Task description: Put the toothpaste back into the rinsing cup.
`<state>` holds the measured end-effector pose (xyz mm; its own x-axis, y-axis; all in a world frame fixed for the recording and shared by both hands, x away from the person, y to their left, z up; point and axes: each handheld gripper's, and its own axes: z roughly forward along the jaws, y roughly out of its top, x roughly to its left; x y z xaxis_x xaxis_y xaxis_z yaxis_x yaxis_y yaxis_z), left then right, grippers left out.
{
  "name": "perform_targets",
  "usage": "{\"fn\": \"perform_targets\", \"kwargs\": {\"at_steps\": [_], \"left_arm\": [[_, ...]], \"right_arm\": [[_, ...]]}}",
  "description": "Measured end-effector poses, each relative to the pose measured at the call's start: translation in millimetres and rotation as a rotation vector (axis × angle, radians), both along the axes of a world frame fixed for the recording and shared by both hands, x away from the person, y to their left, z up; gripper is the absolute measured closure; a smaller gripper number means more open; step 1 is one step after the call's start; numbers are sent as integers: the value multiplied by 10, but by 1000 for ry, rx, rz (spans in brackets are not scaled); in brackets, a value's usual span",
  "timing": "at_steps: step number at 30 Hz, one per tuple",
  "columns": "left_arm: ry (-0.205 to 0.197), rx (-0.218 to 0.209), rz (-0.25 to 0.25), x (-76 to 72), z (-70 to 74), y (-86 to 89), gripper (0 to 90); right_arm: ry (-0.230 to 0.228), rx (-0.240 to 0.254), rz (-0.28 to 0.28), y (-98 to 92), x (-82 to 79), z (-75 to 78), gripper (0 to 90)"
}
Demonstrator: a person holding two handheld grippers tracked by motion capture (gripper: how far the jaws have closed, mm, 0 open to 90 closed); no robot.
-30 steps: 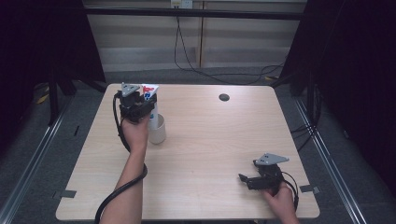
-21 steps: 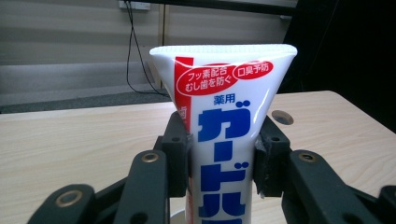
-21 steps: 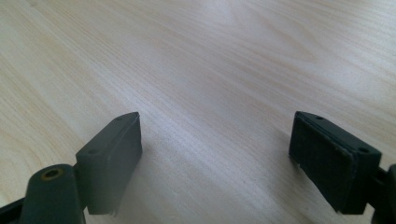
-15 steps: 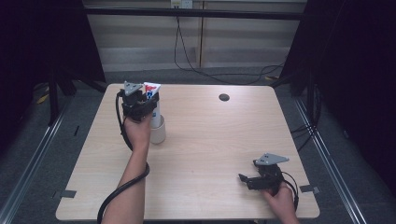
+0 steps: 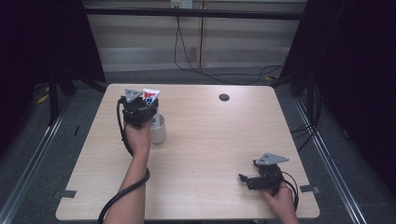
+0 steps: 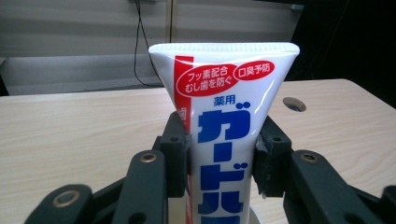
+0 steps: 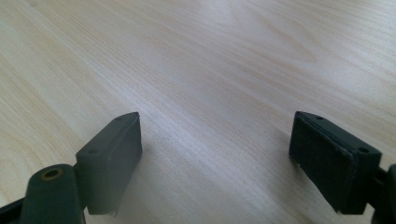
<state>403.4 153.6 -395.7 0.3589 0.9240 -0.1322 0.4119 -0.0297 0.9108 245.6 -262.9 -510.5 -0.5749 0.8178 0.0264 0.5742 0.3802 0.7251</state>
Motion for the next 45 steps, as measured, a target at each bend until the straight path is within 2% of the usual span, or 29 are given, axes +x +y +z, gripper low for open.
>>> {"fn": "perform_targets", "kwargs": {"at_steps": [8, 11, 12, 20, 34, 45], "left_arm": [[15, 1, 8, -31, -112, 4, 628], [20, 16, 7, -51, -155, 6, 628], [19, 8, 11, -57, -164, 0, 627], [25, 21, 9, -92, -216, 0, 623], [46, 17, 13, -126, -279, 27, 615], [58, 39, 10, -160, -339, 30, 608]], "right_arm": [[0, 0, 0, 0, 0, 0, 166], [-1, 0, 1, -1, 1, 0, 166], [-1, 0, 1, -1, 0, 0, 166], [-1, 0, 1, -1, 0, 0, 166], [0, 0, 0, 0, 0, 0, 166], [0, -2, -1, 0, 0, 1, 166]]}}
